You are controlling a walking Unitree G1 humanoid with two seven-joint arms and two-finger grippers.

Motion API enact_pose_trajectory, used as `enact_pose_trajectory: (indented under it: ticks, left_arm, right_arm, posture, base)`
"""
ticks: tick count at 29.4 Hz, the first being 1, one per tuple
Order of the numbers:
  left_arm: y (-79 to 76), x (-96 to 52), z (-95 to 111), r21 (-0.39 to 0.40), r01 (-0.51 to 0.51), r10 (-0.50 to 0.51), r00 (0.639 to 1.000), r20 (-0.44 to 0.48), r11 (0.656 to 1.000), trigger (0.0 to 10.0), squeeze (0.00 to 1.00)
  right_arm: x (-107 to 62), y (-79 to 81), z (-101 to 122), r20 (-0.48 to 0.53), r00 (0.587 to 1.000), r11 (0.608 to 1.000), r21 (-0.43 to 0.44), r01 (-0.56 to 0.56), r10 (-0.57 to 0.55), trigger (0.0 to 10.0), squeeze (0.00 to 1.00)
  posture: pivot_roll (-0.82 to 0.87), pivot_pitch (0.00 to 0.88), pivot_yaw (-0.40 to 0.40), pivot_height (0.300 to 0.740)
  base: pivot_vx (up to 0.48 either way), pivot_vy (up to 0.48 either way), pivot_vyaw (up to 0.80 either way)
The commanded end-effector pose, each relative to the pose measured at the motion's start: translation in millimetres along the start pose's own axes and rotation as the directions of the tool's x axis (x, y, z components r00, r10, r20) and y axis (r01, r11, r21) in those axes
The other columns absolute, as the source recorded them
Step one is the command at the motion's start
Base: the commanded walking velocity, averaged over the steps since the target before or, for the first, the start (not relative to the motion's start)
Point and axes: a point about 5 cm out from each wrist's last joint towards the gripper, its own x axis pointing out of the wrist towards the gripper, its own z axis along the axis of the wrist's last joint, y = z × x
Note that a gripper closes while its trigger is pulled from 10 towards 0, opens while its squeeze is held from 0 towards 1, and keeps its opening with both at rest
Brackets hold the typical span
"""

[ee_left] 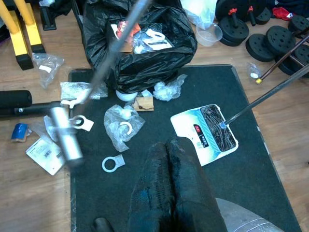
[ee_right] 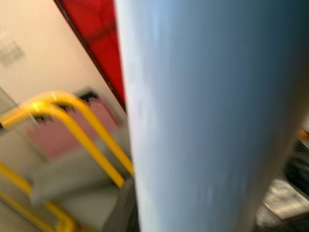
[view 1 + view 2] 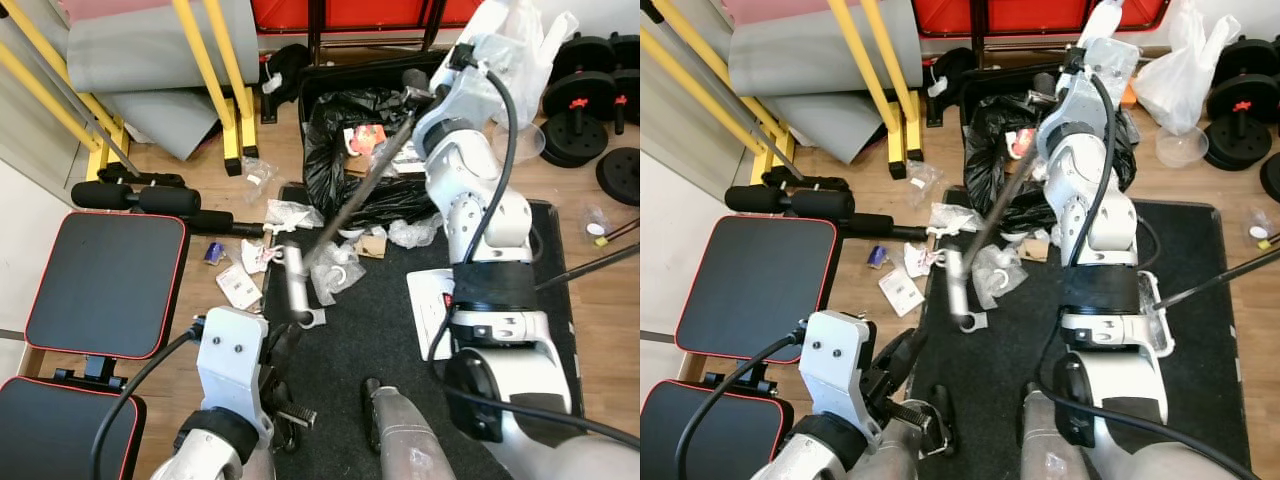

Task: Sweep floor

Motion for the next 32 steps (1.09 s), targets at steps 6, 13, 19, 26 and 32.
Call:
enact_pose_trajectory:
  ticks: [6, 13, 19, 26, 32]
  left_arm:
    - [0.5, -1.6, -7.2, -0.015, -0.003, 0.002, 0.999, -0.041, 1.000, 10.0, 0.00]
    - [0.3, -2.2, -7.1, -0.019, -0.001, 0.000, 0.999, -0.042, 1.000, 10.0, 0.00]
    - [0.5, -2.6, -7.4, -0.024, 0.001, -0.002, 0.999, -0.044, 1.000, 10.0, 0.00]
    - [0.6, -2.5, -7.4, -0.023, 0.000, -0.001, 0.999, -0.044, 1.000, 10.0, 0.00]
    - [0.3, -1.5, -7.8, -0.026, 0.001, -0.002, 0.999, -0.044, 1.000, 10.0, 0.00]
  right_arm:
    - [-13.9, -12.8, -55.0, -0.207, 0.974, 0.996, -0.003, 0.093, -0.092, 10.0, 0.00]
    - [-20.9, -17.0, -65.3, -0.263, 0.958, 0.994, -0.031, 0.106, -0.111, 10.0, 0.00]
    - [-21.3, -28.2, -63.0, -0.225, 0.962, 0.984, -0.127, 0.126, -0.152, 10.0, 0.00]
    - [-20.3, -30.1, -56.1, -0.170, 0.972, 0.971, -0.200, 0.128, -0.163, 10.0, 0.00]
    - [-16.0, -22.1, -35.8, -0.100, 0.986, 0.964, -0.244, 0.103, -0.131, 10.0, 0.00]
  posture:
    - [-0.08, 0.358, 0.021, 0.740]
    - [-0.08, 0.360, 0.023, 0.740]
    - [-0.08, 0.358, 0.022, 0.740]
    - [-0.08, 0.356, 0.022, 0.740]
    - [-0.09, 0.352, 0.020, 0.740]
  base:
    - [0.000, 0.000, 0.00]
    - [0.000, 0.000, 0.00]
    - [0.000, 0.000, 0.00]
    - [0.000, 0.000, 0.00]
    - [0.000, 0.000, 0.00]
